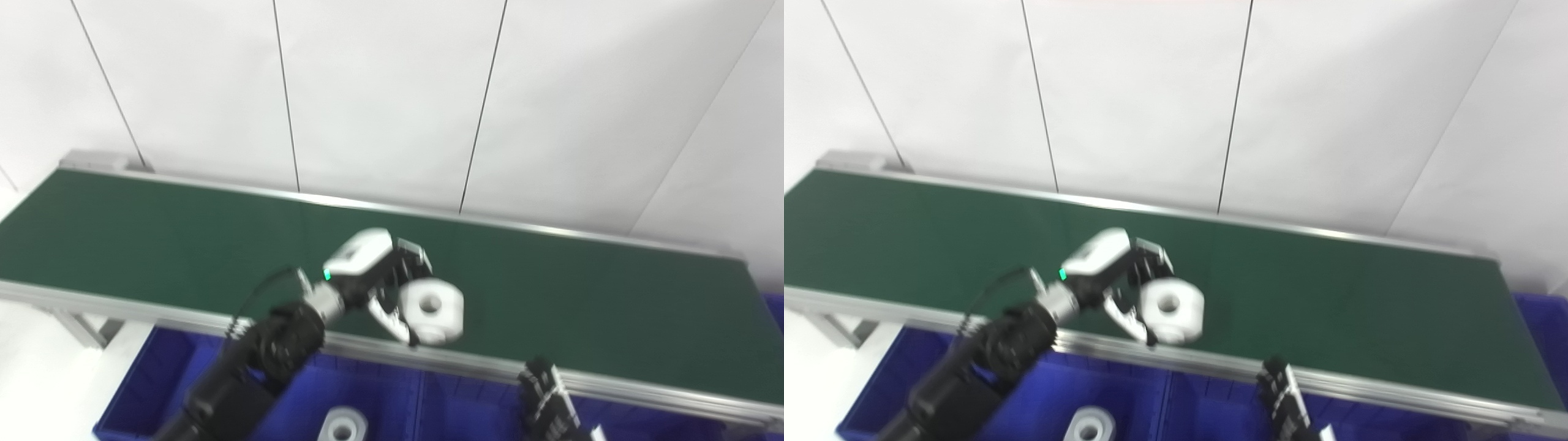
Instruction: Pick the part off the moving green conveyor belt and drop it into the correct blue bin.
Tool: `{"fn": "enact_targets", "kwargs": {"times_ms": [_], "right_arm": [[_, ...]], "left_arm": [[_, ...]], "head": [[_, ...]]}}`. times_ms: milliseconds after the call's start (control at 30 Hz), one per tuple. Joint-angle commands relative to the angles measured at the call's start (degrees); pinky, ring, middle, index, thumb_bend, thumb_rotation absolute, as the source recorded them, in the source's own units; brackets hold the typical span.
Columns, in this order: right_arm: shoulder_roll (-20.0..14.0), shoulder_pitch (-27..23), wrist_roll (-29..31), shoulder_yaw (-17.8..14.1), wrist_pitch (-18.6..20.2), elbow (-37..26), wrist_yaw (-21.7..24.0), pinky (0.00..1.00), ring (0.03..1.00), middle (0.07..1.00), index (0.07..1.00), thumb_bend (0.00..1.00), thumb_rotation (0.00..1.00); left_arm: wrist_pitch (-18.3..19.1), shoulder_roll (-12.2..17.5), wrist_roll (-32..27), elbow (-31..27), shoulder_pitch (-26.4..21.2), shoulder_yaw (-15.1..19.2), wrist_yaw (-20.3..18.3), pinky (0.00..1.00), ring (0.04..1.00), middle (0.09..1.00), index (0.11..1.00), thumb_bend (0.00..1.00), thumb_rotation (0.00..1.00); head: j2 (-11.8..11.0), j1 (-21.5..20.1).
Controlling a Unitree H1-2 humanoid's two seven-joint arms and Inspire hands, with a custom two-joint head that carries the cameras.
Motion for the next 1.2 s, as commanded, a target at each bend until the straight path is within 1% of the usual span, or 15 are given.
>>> {"fn": "enact_targets", "kwargs": {"times_ms": [0, 67, 133, 233, 267, 300, 467, 567, 667, 733, 800, 867, 967, 1033, 1167], "right_arm": [[-0.45, -1.26, 1.15, -0.68, 0.92, -2.31, 0.54, 0.93, 0.955, 0.969, 1.0, 0.84, 0.97], [-1.1, -1.75, 1.79, -1.34, 1.44, -2.38, 0.79, 0.92, 0.95, 0.964, 1.0, 0.85, 0.97], [-1.72, -2.13, 2.44, -1.93, 2.12, -2.52, 1.03, 0.92, 0.948, 0.96, 0.998, 0.87, 0.97], [-2.74, -2.59, 4.23, -2.7, 2.43, -2.17, 1.91, 0.93, 0.955, 0.959, 0.997, 0.89, 0.96], [-3.04, -2.69, 4.75, -2.9, 2.5, -2.09, 2.16, 0.93, 0.957, 0.959, 0.997, 0.89, 0.96], [-3.47, -2.9, 5.34, -3.27, 2.37, -1.67, 2.49, 0.93, 0.959, 0.959, 0.999, 0.91, 0.96], [-5.02, -3.92, 8.46, -5.04, 1.95, 0.92, 4.01, 0.94, 0.955, 0.965, 1.0, 0.93, 0.96], [-5.43, -4.09, 9.09, -5.75, 1.93, 1.82, 4.41, 0.94, 0.946, 0.961, 0.997, 0.95, 0.95], [-6.2, -4.27, 9.74, -6.53, 1.1, 3.1, 4.98, 0.94, 0.949, 0.963, 1.0, 0.94, 0.95], [-6.54, -4.53, 10.31, -7.1, 0.48, 4.24, 5.54, 0.94, 0.951, 0.963, 1.0, 0.94, 0.95], [-6.93, -4.82, 10.83, -7.63, -0.23, 5.5, 6.25, 0.94, 0.952, 0.963, 1.0, 0.93, 0.95], [-7.19, -5.03, 11.5, -8.04, -0.34, 6.24, 6.99, 0.93, 0.949, 0.963, 1.0, 0.93, 0.95], [-7.42, -5.15, 12.1, -8.4, -0.01, 6.59, 7.65, 0.94, 0.951, 0.967, 1.0, 0.91, 0.94], [-7.43, -5.07, 12.24, -8.57, 0.39, 6.35, 7.81, 0.94, 0.951, 0.969, 1.0, 0.91, 0.94], [-7.41, -4.95, 12.69, -8.81, 0.17, 6.53, 8.12, 0.94, 0.946, 0.967, 1.0, 0.9, 0.93]], "left_arm": [[-0.08, 2.65, 1.52, -4.85, -0.51, 0.73, -1.41, 0.33, 0.412, 0.475, 0.495, 0.52, 0.0], [-0.79, 5.77, 3.82, -8.98, 0.88, 0.84, -3.34, 0.28, 0.36, 0.438, 0.507, 0.52, 0.0], [-0.86, 8.53, 5.86, -12.71, 2.68, 1.12, -5.67, 0.29, 0.346, 0.423, 0.51, 0.52, 0.0], [-0.86, 11.29, 7.91, -16.79, 6.49, 2.36, -7.52, 0.37, 0.408, 0.457, 0.504, 0.52, 0.0], [-0.7, 11.54, 8.41, -17.56, 7.15, 2.64, -8.1, 0.38, 0.418, 0.461, 0.504, 0.52, 0.0], [-0.48, 12.05, 8.81, -18.4, 9.01, 3.53, -8.18, 0.38, 0.414, 0.456, 0.508, 0.52, 0.0], [-0.81, 13.38, 11.96, -20.14, 16.3, 7.34, -8.3, 0.32, 0.383, 0.44, 0.518, 0.52, 0.0], [-1.6, 13.48, 13.3, -19.84, 18.47, 8.84, -8.01, 0.29, 0.368, 0.434, 0.522, 0.52, 0.0], [-2.72, 14.33, 16.66, -19.28, 20.63, 10.03, -7.12, 0.23, 0.299, 0.409, 0.521, 0.52, 0.0], [-3.56, 14.86, 18.18, -18.82, 21.95, 10.94, -6.52, 0.18, 0.244, 0.46, 0.493, 0.52, 0.0], [-4.23, 15.25, 19.25, -18.42, 22.51, 11.63, -6.77, 0.17, 0.233, 0.47, 0.488, 0.52, 0.0], [-4.49, 15.57, 19.94, -17.95, 22.62, 12.17, -7.47, 0.2, 0.264, 0.408, 0.5, 0.52, 0.0], [-3.84, 15.9, 21.23, -17.41, 22.6, 12.63, -8.51, 0.29, 0.339, 0.416, 0.5, 0.52, 0.0], [-3.19, 15.7, 22.44, -16.97, 22.68, 13.02, -9.11, 0.29, 0.34, 0.413, 0.499, 0.52, 0.0], [-0.85, 14.98, 25.12, -16.97, 23.05, 13.6, -12.32, 0.3, 0.344, 0.411, 0.503, 0.52, 0.0]], "head": [[0.75, 1.13], [1.22, 2.01], [1.45, 3.22], [1.64, 5.88], [1.64, 5.88], [1.81, 7.46], [1.6, 10.96], [1.29, 11.85], [1.03, 12.97], [0.83, 13.36], [0.66, 13.89], [0.6, 14.31], [0.62, 14.9], [0.72, 14.99], [0.88, 14.67]]}}
